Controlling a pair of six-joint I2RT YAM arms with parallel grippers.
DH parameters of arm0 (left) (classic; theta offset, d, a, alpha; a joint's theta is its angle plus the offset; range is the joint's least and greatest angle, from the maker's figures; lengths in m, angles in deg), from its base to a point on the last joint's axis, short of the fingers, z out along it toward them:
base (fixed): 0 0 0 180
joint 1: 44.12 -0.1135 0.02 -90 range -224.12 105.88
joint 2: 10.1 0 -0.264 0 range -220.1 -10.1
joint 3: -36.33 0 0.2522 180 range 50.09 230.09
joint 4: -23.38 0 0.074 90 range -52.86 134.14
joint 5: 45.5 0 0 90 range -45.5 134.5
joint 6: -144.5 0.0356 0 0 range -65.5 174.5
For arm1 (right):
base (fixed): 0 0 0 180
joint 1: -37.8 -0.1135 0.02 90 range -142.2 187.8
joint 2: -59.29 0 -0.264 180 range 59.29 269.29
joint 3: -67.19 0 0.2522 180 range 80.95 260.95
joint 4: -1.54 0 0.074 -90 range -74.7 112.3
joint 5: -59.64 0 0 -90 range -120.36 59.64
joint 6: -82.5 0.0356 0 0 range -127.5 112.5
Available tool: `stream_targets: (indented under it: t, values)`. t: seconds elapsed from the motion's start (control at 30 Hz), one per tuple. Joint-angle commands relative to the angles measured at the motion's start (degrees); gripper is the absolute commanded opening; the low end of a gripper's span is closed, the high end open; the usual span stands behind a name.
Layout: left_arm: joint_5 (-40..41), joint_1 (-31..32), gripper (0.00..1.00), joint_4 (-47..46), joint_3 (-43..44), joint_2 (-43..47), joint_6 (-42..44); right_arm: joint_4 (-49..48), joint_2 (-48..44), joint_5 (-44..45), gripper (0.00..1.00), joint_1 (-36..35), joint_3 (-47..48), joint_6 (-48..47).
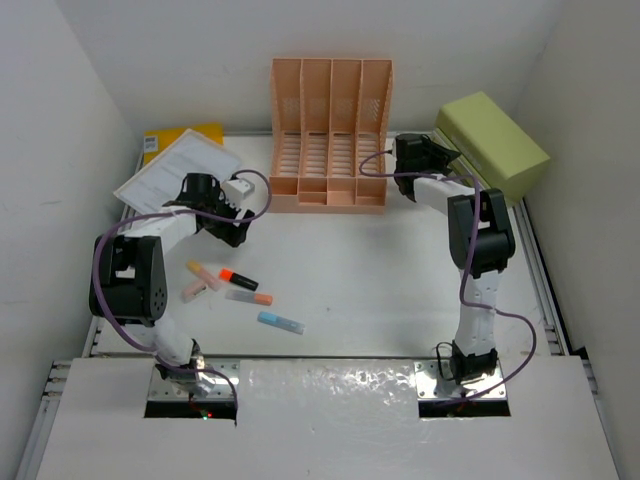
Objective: Organize the desk
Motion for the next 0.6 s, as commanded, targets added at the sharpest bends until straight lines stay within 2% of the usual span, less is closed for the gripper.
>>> stream_targets:
  t: [0.0,0.37,0.57]
  values:
    - [-0.41,-0.53,0.82,-0.66,2.46,0.08,-0.1,-2.44,0.7,0.93,0.51,1.07,0.51,0.55]
    - [-0.76,-0.53,0.82,0.75,4.22,-0.71,-0.19,-6.74,1.85,1.46,0.5,2.65,-1.07,-2.36]
    - [0.38,-0.53,0.82,0.13,4.04,-0.89,-0.36,-12.53,2.11,2.86,0.47,3.35,-4.14,-6.04]
